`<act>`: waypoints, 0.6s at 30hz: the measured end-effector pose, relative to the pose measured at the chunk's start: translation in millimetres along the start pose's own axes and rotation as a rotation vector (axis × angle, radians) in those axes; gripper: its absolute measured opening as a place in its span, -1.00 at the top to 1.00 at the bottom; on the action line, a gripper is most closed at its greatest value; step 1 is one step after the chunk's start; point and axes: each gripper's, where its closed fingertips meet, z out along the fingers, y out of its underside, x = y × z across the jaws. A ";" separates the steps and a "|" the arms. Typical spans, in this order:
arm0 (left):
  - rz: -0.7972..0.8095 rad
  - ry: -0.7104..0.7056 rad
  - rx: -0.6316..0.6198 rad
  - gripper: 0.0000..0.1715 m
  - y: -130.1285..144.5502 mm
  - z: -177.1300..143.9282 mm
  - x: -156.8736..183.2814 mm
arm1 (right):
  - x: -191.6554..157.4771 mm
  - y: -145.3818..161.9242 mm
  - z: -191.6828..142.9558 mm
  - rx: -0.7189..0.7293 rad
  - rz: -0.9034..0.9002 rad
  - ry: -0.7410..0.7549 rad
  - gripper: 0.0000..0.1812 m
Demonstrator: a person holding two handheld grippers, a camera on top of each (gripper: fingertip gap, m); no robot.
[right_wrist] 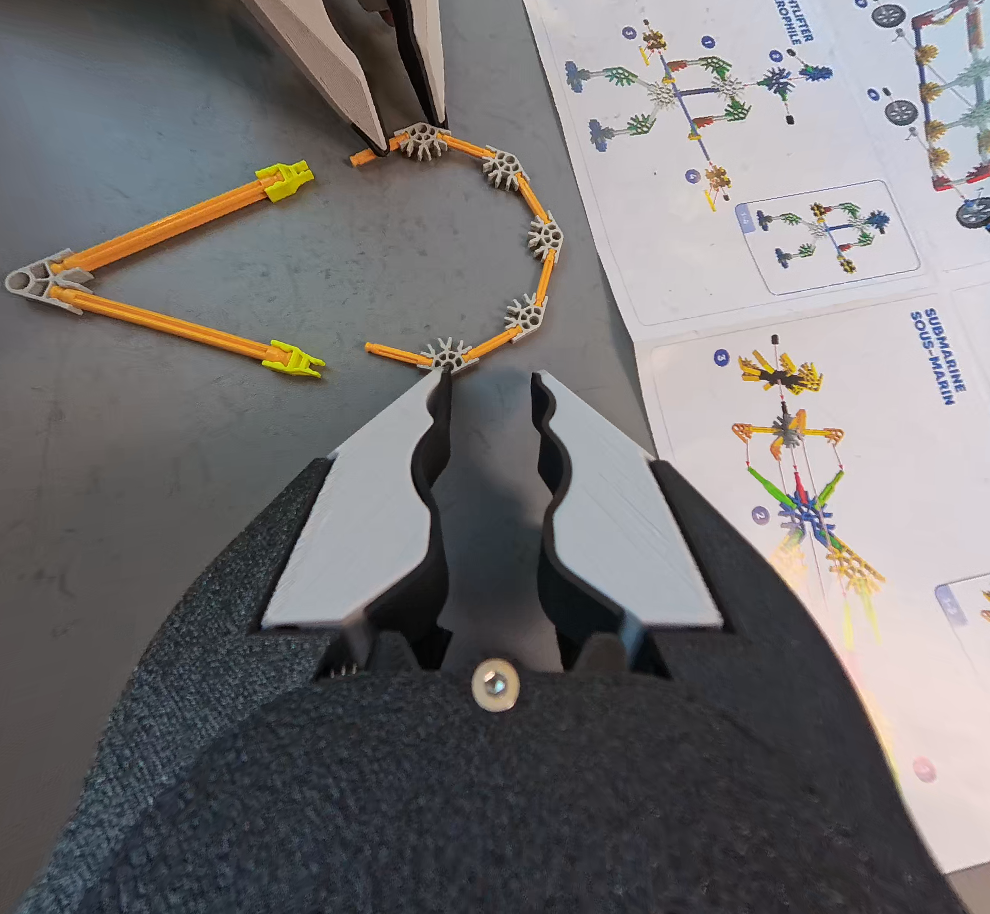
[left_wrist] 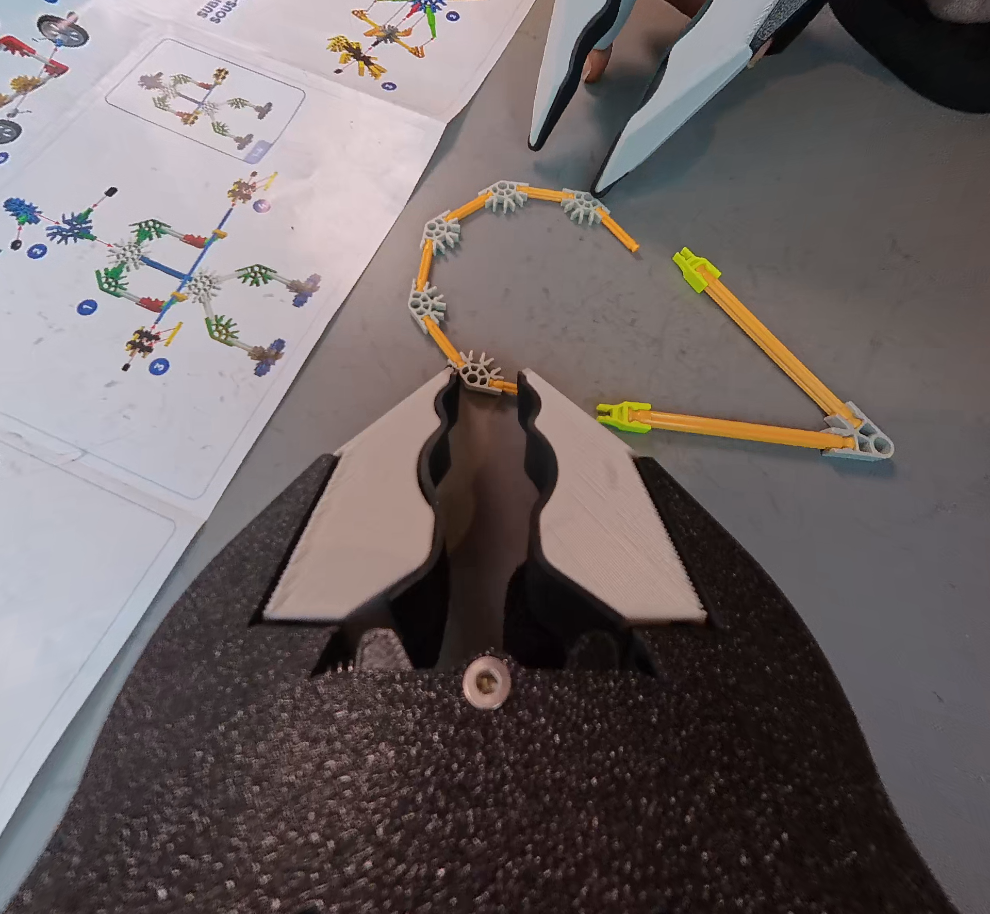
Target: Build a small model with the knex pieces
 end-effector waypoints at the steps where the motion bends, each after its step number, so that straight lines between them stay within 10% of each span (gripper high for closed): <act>1: 0.000 -0.001 0.003 0.75 -0.1 -0.6 0.0 | -0.1 -0.3 0.2 0.001 -0.001 0.001 0.69; 18: -0.054 0.010 0.045 0.77 -5.2 -10.1 -4.7 | 2.2 -21.6 12.0 0.042 0.260 0.011 0.70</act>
